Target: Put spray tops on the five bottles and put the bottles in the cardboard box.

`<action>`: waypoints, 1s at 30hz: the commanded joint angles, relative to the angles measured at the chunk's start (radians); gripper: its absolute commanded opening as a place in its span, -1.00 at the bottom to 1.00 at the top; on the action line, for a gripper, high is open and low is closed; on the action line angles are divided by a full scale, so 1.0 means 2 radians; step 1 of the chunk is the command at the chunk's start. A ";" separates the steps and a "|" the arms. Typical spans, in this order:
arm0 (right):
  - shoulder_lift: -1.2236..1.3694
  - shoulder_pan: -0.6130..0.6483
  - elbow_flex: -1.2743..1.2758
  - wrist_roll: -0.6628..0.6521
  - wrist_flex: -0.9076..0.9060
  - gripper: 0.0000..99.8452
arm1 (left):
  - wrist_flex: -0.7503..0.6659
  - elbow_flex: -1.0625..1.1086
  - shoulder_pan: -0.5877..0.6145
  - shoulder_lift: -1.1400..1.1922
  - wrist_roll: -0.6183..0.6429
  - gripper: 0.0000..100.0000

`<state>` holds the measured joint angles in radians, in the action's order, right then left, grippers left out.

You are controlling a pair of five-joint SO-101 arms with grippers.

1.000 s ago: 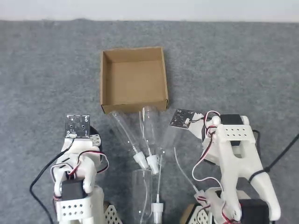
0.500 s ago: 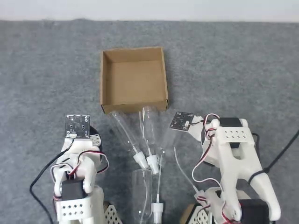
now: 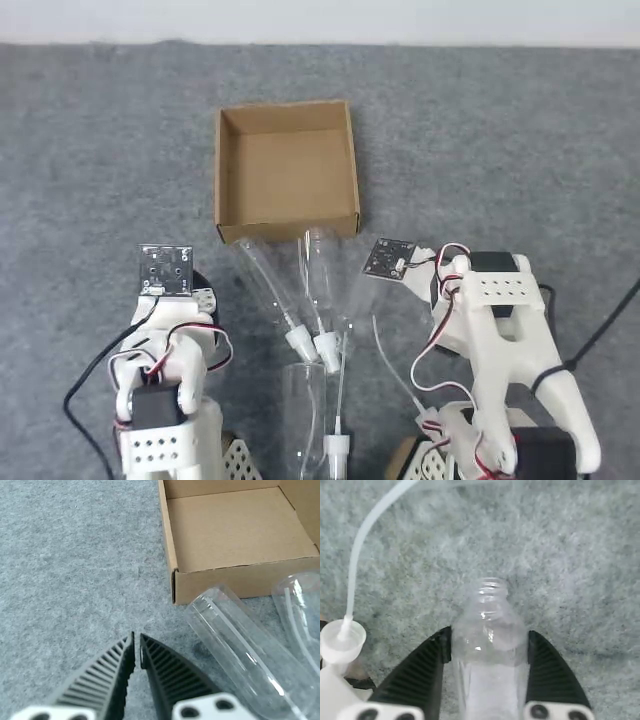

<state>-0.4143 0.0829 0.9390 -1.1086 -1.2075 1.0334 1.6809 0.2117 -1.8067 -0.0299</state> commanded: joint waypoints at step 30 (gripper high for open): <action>-0.032 0.007 -0.192 0.239 -0.110 -0.82 | -0.017 -0.001 0.002 -0.008 -0.005 -0.97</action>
<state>-0.4143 0.0875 0.6444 -0.6636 -1.4147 1.0334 1.6916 0.2117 -1.8067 -0.0315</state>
